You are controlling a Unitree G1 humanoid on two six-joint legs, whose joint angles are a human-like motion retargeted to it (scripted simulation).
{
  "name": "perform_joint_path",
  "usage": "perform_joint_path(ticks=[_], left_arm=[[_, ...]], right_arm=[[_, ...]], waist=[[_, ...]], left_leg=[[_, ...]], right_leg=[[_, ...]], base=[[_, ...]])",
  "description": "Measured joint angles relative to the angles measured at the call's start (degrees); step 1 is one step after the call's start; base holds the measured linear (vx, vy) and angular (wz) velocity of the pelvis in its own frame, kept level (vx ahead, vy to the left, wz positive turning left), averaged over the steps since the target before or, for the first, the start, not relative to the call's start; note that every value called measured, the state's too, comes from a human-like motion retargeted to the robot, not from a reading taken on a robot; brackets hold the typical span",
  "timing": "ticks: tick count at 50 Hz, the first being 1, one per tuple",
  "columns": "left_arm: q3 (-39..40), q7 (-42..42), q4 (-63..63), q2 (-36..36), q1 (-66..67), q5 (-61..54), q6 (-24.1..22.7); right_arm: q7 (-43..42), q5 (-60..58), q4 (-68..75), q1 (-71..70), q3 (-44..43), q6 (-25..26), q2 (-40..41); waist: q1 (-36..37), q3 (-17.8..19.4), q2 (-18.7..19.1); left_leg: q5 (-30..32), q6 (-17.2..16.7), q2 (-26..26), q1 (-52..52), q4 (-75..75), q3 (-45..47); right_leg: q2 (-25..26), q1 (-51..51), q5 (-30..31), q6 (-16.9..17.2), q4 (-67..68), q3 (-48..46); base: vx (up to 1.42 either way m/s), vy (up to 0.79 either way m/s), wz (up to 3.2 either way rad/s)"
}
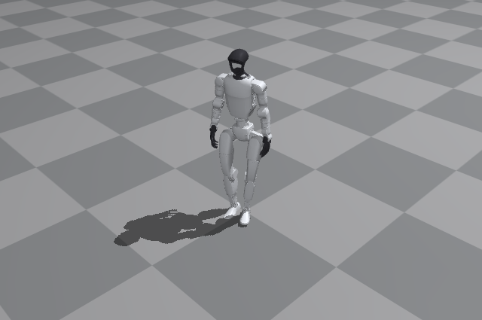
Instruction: In place motions
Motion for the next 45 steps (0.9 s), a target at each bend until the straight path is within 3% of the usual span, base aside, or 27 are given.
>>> perform_joint_path(ticks=[2, 3, 4, 5, 7, 9, 14, 22, 32, 45], left_arm=[[-0.5, -2.0, -1.4, -0.3, -0.5, 0.2, -0.8], [-0.2, -2.7, -1.8, -0.4, -0.7, 0.2, -1.1], [-0.2, -3.3, -1.5, -0.5, -0.9, 0.4, -1.2], [-0.2, -3.7, -1.0, -0.6, -1.1, 0.5, -1.3], [0.0, -2.3, 0.9, -0.9, -0.5, 0.7, -1.0], [0.9, 0.4, 4.1, -1.1, -0.4, 0.0, -0.5], [3.0, 0.9, 10.7, -0.1, 1.9, 0.2, 1.6], [4.7, 2.8, 13.0, 0.2, 4.6, 1.4, 2.8], [4.3, 1.6, 9.8, -0.3, 4.0, 0.4, 2.4], [2.0, 0.2, 5.8, -0.4, 2.2, 1.5, 1.4]], right_arm=[[-0.8, -4.0, 1.2, -0.8, 1.8, 1.4, -0.1], [-1.0, -6.0, 1.9, -1.3, 2.8, 2.1, 0.1], [-0.8, -8.0, 2.6, -1.9, 3.4, 2.8, 0.2], [-0.4, -9.9, 3.4, -2.6, 3.9, 3.4, 0.4], [0.6, -11.6, 4.0, -2.8, 4.5, 3.8, 0.9], [1.5, -12.1, 3.7, -3.5, 5.5, 3.7, 1.6], [1.8, -11.5, 0.3, -3.6, 7.7, 2.5, 3.7], [2.4, -8.9, -2.4, -2.7, 7.7, -0.8, 3.9], [2.7, -7.9, 10.6, -1.4, 3.0, 2.5, 1.9], [1.7, -8.5, 12.3, 2.5, -1.1, 3.0, 0.5]], waist=[[1.7, 1.3, -1.6], [2.7, 1.5, -1.7], [3.9, 1.2, -1.6], [5.2, 0.6, -1.5], [6.5, -0.6, -0.6], [7.4, -1.5, -0.2], [4.5, -4.5, 0.7], [2.1, -4.4, 1.5], [2.1, -5.3, 1.0], [0.8, -6.6, 1.2]], left_leg=[[-0.1, 0.0, -2.7, 1.8, -0.3, -1.5], [-0.1, -0.2, -3.1, 2.3, -0.4, -2.2], [-0.3, -0.4, -3.4, 2.4, -0.3, -2.6], [-0.4, -0.6, -3.5, 2.3, -0.1, -3.0], [-0.4, -0.8, -3.2, 2.8, -0.4, -4.0], [-0.6, -0.9, -3.0, 3.3, -0.8, -4.0], [-0.4, -1.6, -2.4, 3.2, -1.2, -5.9], [-0.2, -2.1, -1.6, 5.3, -2.7, -5.7], [0.1, -2.5, -1.0, 6.0, -3.7, -5.9], [0.0, -3.2, 0.0, 5.9, -4.5, -5.0]], right_leg=[[-2.3, 0.6, 5.4, 4.8, -4.7, 2.7], [-1.5, 1.5, 4.7, 4.9, -5.6, 6.5], [-3.5, 2.4, 4.1, 6.2, -6.2, -1.3], [-6.9, 3.4, 3.6, 8.0, -6.7, -14.8], [-5.8, 4.7, 4.0, 9.0, -8.4, -9.2], [-5.7, 5.8, 4.3, 9.8, -9.8, -11.9], [-4.1, 5.5, 3.9, 7.9, -9.3, -10.2], [-3.1, 7.0, 4.0, 6.4, -9.2, -11.0], [-2.4, 7.5, 4.4, 5.2, -9.3, -11.5], [-1.2, 6.9, 5.1, 4.3, -9.5, -10.5]], base=[[0.05, -0.04, 0.75], [0.09, 0.00, 0.22], [0.13, 0.01, 0.01], [0.14, 0.00, 0.16], [0.12, -0.02, 0.17], [0.07, -0.07, 0.02], [0.12, -0.08, 0.19], [0.02, -0.06, 0.01], [0.04, -0.03, 0.02], [0.01, -0.01, -0.07]])
